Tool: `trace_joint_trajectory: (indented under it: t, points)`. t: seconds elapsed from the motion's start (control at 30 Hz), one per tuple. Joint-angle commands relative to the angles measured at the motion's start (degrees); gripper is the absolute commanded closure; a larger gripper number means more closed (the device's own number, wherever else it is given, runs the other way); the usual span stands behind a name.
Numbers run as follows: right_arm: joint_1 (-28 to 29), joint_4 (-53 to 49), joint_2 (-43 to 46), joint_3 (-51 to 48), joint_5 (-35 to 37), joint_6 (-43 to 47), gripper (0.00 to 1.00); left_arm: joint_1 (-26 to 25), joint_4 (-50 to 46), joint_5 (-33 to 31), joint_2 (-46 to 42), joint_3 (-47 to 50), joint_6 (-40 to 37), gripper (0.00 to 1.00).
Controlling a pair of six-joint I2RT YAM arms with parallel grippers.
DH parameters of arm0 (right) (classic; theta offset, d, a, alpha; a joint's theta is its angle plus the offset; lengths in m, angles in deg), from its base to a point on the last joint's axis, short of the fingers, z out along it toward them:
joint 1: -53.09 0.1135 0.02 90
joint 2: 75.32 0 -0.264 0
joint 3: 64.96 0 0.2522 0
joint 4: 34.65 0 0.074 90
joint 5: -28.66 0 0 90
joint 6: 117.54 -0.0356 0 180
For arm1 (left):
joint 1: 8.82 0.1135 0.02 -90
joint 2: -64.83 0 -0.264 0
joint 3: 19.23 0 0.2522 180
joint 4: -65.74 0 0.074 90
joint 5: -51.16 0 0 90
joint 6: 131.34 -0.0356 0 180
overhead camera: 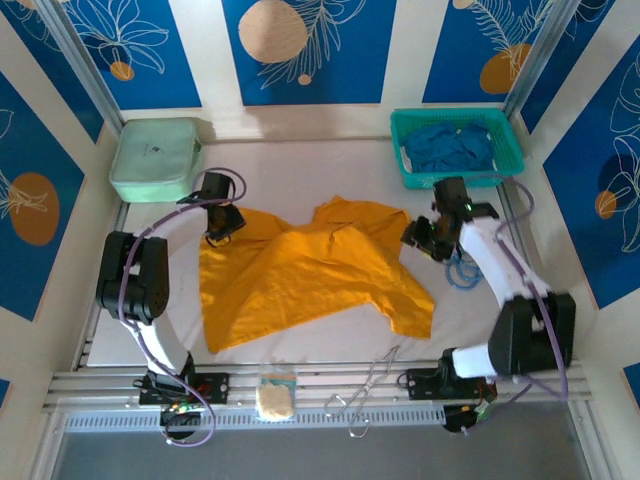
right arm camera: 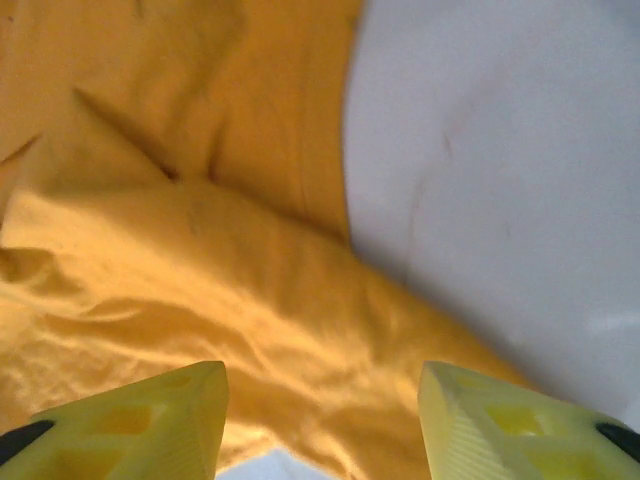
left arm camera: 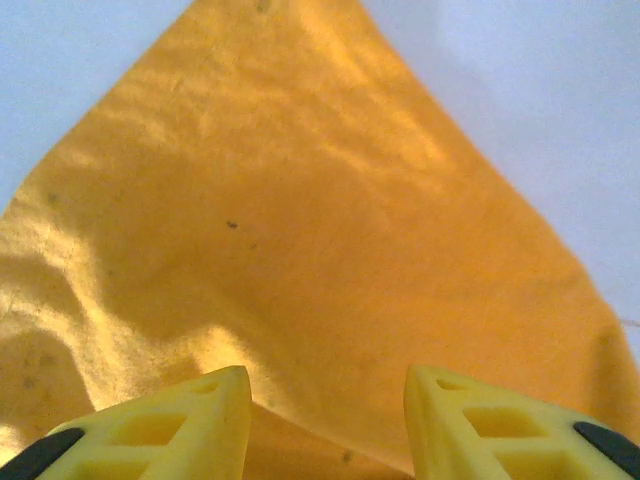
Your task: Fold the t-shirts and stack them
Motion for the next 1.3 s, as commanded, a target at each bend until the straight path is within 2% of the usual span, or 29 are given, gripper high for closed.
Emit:
trace_joint_trajectory:
  t: [0.0,0.23,0.37,0.6,0.7,0.8,0.87,0.93,1.17,1.27]
  points:
    - [4.39,0.58,-9.94,9.21,5.12,11.25,0.48,0.67,-2.45,-0.24,-0.2,-1.41,-1.39,0.55]
    - [12.68,-1.31,-33.16,35.67,6.61,24.2,0.45,1.0,-2.24,0.19,4.61,-2.72,-2.08,0.55]
    - [14.24,-2.94,-44.54,48.56,4.32,28.23,0.42,1.12,-2.42,0.56,7.19,-4.16,-2.7,0.55]
    - [16.01,-9.43,-58.84,66.73,2.95,30.37,0.43,1.3,-2.95,0.59,9.25,-5.25,-3.53,0.55]
    - [16.5,-11.65,-62.53,71.0,1.41,29.22,0.51,1.36,-2.98,0.3,9.92,-5.29,-3.81,0.55]
    - [16.64,-13.27,-65.03,73.53,0.04,27.68,0.66,1.56,-2.92,0.91,11.36,-5.82,-3.79,0.55]
    - [16.31,-12.84,-65.25,73.86,0.4,26.99,0.8,1.63,-2.68,1.73,12.78,-6.74,-3.86,0.55]
    - [15.54,-12.37,-64.88,74.86,0.96,26.06,1.0,1.71,-2.72,2.42,14.74,-8.47,-4.06,0.57]
    - [11.53,-11.29,-63.68,86.86,-0.95,21.95,1.0,1.71,-6.85,4.5,24.51,-21.75,-4.73,0.71]
    - [10.68,-10.37,-61.59,88.98,-2.53,21.57,1.0,1.72,-9.18,4.86,27.45,-27.71,-5.17,0.73]
